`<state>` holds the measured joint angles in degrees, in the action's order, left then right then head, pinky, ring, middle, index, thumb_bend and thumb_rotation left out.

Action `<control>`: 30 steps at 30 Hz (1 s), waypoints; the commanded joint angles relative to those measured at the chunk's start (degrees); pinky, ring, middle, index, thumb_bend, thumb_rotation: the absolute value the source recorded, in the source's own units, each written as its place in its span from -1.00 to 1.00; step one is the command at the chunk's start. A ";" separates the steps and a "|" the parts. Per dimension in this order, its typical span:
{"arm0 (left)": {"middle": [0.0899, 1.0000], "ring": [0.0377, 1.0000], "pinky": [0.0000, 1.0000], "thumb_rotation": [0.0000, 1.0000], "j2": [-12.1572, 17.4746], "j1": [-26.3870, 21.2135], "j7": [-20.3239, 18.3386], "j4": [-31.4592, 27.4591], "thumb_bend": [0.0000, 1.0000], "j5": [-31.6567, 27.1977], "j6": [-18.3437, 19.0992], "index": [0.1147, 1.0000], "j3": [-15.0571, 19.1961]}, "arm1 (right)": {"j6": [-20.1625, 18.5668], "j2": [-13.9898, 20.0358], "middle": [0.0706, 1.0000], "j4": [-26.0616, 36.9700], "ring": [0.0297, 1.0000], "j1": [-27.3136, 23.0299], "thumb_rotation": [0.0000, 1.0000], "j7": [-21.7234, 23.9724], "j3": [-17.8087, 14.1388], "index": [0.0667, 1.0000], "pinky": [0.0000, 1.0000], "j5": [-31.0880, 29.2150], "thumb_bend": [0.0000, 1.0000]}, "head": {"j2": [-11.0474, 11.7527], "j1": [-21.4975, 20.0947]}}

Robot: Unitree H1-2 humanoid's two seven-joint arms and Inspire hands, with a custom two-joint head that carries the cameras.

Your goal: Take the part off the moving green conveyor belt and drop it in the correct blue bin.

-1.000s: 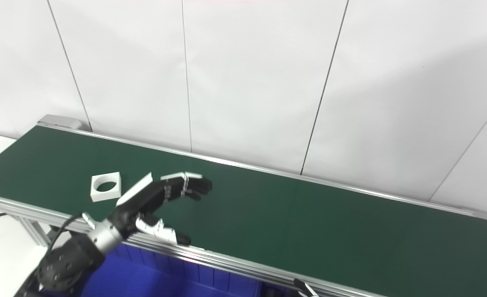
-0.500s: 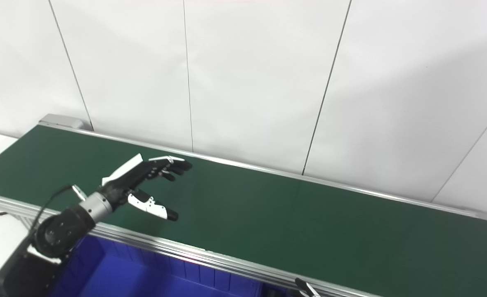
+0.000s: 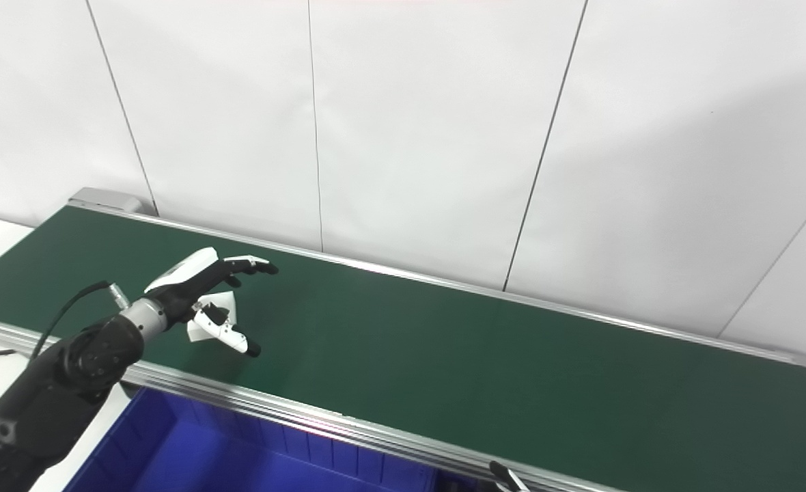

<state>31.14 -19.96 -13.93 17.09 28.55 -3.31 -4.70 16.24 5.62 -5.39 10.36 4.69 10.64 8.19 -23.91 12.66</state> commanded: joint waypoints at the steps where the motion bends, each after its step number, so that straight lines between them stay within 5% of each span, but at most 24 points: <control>1: 0.80 0.91 0.88 -0.65 2.66 -3.14 2.95 0.77 0.83 2.16 0.56 0.66 0.03 | 3.14 -0.39 0.58 1.53 0.58 -0.54 -0.45 0.19 0.02 0.75 0.48 -0.85 0.03 | -0.06 -0.05; 9: 0.78 0.77 0.54 -0.57 3.04 -6.72 8.73 9.30 0.84 8.96 0.08 0.67 -3.59 | 3.34 -0.56 0.58 1.27 0.57 -0.76 -0.46 0.16 0.12 0.75 0.47 -0.84 0.03 | -0.02 -0.31; 17: 0.80 0.74 0.54 -0.62 2.49 -9.90 11.55 15.17 0.83 13.92 3.22 0.69 -7.99 | 3.50 -0.82 0.57 1.35 0.57 -0.68 -0.42 -0.18 0.29 0.74 0.46 -0.27 0.04 | 0.06 -0.60; 22: 0.83 0.83 0.75 -0.62 1.78 -10.85 11.72 16.92 0.82 14.39 4.68 0.72 -9.69 | 3.18 -0.96 0.56 1.74 0.57 -0.51 -0.43 -0.10 0.33 0.74 0.46 -0.21 0.05 | -0.06 -0.79; 30: 0.74 0.67 0.55 -0.61 0.07 -11.00 14.55 18.38 0.86 17.58 6.22 0.62 -13.87 | 2.51 -1.38 0.56 2.79 0.57 0.04 -0.43 -0.19 0.41 0.74 0.46 -0.12 0.05 | -0.51 -1.55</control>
<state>30.49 -28.05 -1.02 35.60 44.99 2.37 -18.23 16.28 4.69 -4.92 10.57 4.60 10.89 8.32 -24.34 11.08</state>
